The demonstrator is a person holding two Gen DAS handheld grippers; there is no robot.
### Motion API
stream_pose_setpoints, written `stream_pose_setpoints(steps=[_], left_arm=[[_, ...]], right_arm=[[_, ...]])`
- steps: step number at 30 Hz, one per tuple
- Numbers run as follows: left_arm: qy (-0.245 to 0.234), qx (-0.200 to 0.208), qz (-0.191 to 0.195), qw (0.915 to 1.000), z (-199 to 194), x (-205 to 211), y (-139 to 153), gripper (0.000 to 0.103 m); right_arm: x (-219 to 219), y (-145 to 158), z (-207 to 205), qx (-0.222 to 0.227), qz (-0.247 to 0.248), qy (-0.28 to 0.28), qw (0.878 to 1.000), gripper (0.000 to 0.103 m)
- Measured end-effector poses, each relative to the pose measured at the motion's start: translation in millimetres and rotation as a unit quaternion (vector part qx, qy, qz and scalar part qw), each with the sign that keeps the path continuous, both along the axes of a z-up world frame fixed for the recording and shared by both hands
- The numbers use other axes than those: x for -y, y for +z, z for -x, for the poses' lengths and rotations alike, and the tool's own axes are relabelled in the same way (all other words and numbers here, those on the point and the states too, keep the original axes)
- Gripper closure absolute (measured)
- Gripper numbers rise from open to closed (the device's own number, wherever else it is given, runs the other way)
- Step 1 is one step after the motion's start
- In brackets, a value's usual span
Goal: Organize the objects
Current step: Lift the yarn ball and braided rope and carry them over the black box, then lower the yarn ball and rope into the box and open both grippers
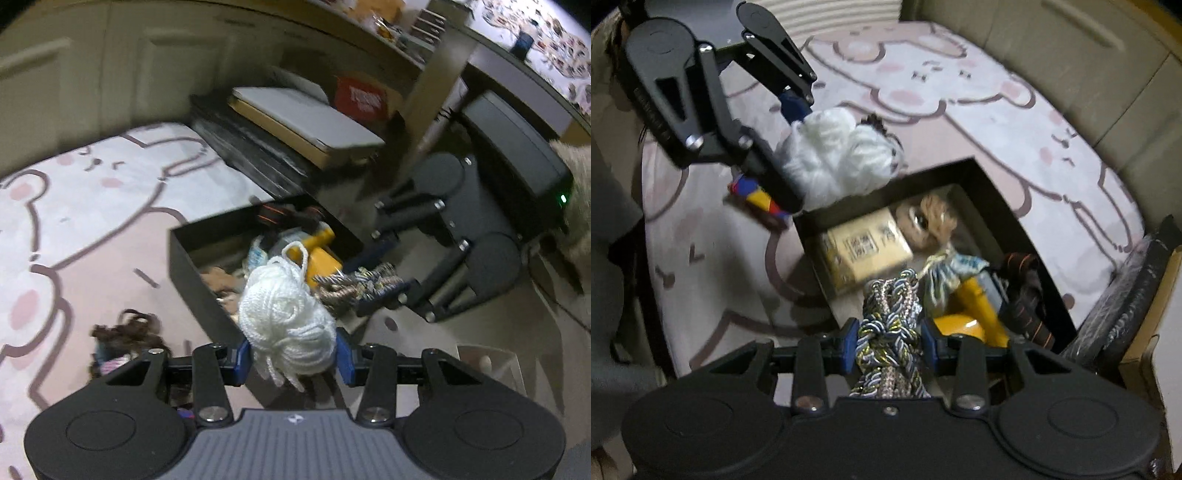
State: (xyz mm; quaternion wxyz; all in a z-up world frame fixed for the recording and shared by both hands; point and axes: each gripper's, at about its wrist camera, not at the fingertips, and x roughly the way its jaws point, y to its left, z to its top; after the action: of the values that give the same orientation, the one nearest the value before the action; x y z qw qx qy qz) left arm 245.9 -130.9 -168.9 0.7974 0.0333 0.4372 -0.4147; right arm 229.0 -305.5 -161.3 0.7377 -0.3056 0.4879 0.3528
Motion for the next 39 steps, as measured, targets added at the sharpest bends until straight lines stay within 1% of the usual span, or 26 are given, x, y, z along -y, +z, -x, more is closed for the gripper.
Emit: stream_pose_setpoints(steps=[2,4,5,7,9,11,13,15,19,23,24,26,27,28,32,39], left_arm=[[-0.005,0.0,-0.002,1.0,-2,5,-2,0.057],[-0.009,-0.002,-0.001,1.0,-4,9,-3,0.057],[-0.011,-0.003,-0.001,0.9999,-5,12,-4,0.057],[-0.016,-0.002,-0.003,0.9999,-6,16,-6,0.057],[-0.02,-0.001,-0.007,0.9998,-8,20,-8,0.057],[-0.02,-0.004,-0.01,0.9997,-14,24,-10,0.057],[-0.022,-0.009,-0.012,0.9997,-18,28,-13,0.057],[-0.022,-0.018,-0.013,0.9995,-22,34,-17,0.057],[-0.023,-0.047,-0.006,0.9986,-28,48,-26,0.057],[-0.019,-0.073,-0.001,0.9972,-36,63,-37,0.057],[-0.018,-0.078,-0.001,0.9968,-37,66,-39,0.054],[-0.013,-0.083,-0.008,0.9965,-38,69,-44,0.04],[-0.013,-0.083,-0.012,0.9964,-37,69,-45,0.026],[-0.013,-0.077,-0.012,0.9968,-35,68,-45,0.024],[-0.018,-0.05,-0.026,0.9982,-32,64,-39,0.024],[-0.019,-0.033,-0.035,0.9987,-30,59,-32,0.024]], right_arm=[[4,-3,-3,-0.004,0.004,0.0,1.0,0.065],[8,-6,-6,-0.011,0.009,-0.006,1.0,0.063],[10,-7,-7,-0.016,0.013,-0.01,1.0,0.06],[17,-5,-9,-0.012,0.015,-0.028,0.999,0.049],[27,-2,-9,-0.014,0.011,-0.047,0.999,0.046],[35,3,-7,-0.013,0.004,-0.064,0.998,0.046],[41,8,-4,-0.009,-0.009,-0.077,0.997,0.051],[44,14,-1,0.001,-0.025,-0.093,0.995,0.052],[43,20,-1,0.004,-0.051,-0.124,0.991,0.056],[41,25,-4,0.002,-0.08,-0.145,0.986,0.057],[41,27,-5,0.003,-0.088,-0.152,0.985,0.057],[42,30,-6,0.002,-0.1,-0.164,0.981,0.057],[44,31,-7,0.002,-0.106,-0.17,0.98,0.057],[45,32,-8,0.002,-0.111,-0.176,0.978,0.057],[50,32,-8,0.0,-0.123,-0.196,0.973,0.057],[54,23,-4,-0.004,-0.12,-0.215,0.969,0.057]])
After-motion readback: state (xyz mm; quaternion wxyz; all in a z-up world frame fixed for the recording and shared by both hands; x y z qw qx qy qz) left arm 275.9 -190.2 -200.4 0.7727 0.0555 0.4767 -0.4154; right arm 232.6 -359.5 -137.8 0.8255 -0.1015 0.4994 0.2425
